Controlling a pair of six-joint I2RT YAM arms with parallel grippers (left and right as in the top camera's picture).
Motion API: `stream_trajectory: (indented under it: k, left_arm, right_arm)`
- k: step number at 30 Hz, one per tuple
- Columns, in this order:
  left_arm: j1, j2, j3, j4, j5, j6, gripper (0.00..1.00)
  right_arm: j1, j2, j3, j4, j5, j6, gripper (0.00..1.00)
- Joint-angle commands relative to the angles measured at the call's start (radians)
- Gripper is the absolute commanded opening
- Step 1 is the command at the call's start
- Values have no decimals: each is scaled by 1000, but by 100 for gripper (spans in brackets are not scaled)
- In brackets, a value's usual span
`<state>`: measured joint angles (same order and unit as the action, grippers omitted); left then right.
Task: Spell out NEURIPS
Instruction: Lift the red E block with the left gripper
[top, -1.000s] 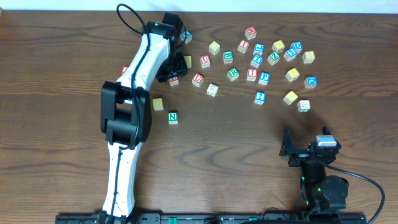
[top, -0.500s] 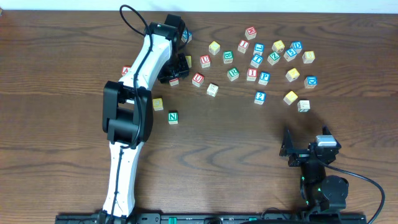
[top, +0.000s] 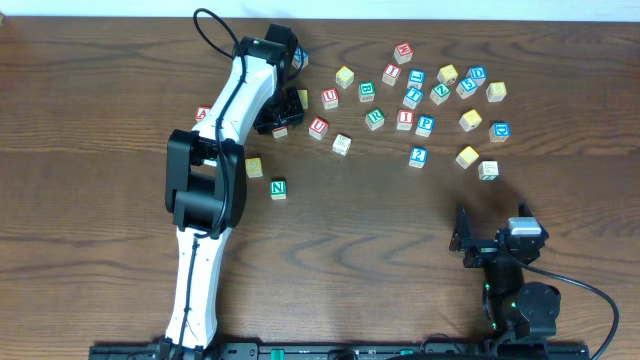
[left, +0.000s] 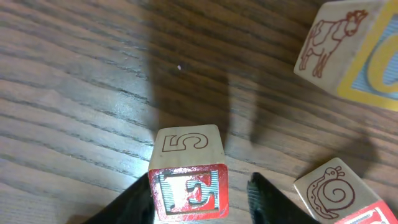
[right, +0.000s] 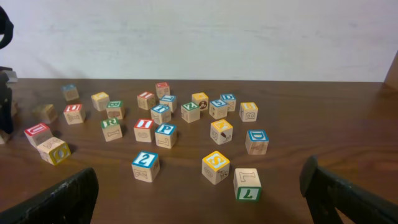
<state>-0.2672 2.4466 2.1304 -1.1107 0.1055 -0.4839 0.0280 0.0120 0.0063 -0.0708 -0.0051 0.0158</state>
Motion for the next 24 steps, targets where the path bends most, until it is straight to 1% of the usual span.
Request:
stream_trajectory:
  k: [1,8,24]
  left_arm:
    - [0,16,7,-2,-13,16,42]
    - [0,16,7,-3,-13,16,34]
    - [0,16,7,-1,-24,28,33]
  right_arm:
    - [-8,-5,-1,-5,-2,13,99]
    - [-8,-5,-1,-5,-2,13,99]
    - [-8,-5,-1,-5,-2,13,99]
